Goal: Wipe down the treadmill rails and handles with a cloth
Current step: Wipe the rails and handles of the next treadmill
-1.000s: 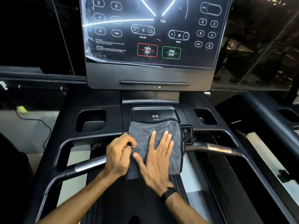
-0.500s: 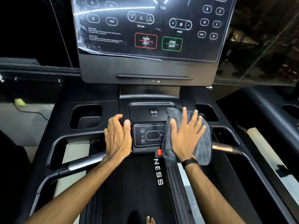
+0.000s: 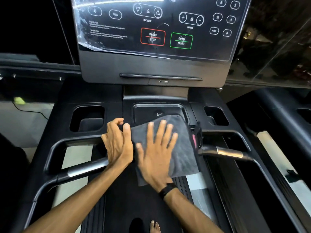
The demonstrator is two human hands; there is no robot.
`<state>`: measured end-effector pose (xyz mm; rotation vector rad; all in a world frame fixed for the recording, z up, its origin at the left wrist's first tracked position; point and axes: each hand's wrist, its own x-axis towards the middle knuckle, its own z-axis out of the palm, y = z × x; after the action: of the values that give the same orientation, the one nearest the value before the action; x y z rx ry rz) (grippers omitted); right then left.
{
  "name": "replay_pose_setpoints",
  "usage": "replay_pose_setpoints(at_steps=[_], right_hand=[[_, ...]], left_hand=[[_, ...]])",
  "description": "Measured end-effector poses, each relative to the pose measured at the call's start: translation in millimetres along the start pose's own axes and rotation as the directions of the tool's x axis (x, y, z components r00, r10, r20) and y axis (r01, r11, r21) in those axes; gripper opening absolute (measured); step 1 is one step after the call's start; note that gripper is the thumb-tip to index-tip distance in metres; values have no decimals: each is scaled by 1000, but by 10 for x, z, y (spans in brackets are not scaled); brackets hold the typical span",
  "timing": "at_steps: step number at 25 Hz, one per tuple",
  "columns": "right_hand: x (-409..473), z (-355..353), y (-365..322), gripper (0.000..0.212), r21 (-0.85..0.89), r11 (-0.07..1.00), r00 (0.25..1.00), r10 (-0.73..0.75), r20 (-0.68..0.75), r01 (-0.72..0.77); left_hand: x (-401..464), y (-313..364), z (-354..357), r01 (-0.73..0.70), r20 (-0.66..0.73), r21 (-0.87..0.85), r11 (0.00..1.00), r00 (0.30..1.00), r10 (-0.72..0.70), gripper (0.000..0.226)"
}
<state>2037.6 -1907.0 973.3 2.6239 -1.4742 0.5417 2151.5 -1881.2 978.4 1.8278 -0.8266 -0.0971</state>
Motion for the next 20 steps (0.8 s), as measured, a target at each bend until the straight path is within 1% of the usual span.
replay_pose_setpoints(at_steps=[2,3,4,5,7,9,11,13,15,18,20], right_hand=[[41,-24,-131,73,-24,993,993,-116,25,116],[67,-35,-86,72,-28,987,986,-160,34,161],[96,-39,27,70,-25,982,982,-187,37,187],[125,-46,177,69,-16,984,983,-179,31,180],[191,-68,514,68,4,998,998,-66,-9,66],[234,-83,808,66,6,999,998,47,-49,-47],[256,-82,1051,64,13,995,992,101,-70,-100],[281,-92,1270,61,73,984,982,171,-83,-165],[295,-96,1447,59,170,957,963,253,-90,-236],[273,-57,1488,59,212,926,934,340,-112,-312],[261,-27,1326,61,199,904,905,406,-129,-378]], left_hand=[[-6,-19,-18,-13,-1,-1,1000,1000,13,44],[-11,-25,-25,-32,7,8,999,999,32,44],[-18,-26,-29,-60,24,20,998,998,60,44],[-28,-29,-32,-91,42,36,995,995,90,43],[-31,-22,-31,-116,66,70,991,992,111,44],[-29,-14,-16,-109,80,110,988,992,100,44],[-42,-10,-3,-123,91,146,982,990,111,44],[-46,-6,-10,-124,99,154,980,989,109,44],[-43,-7,-16,-110,95,159,981,991,96,44],[-36,7,1,-91,89,157,983,993,78,44],[-31,19,15,-84,79,154,984,994,72,43]])
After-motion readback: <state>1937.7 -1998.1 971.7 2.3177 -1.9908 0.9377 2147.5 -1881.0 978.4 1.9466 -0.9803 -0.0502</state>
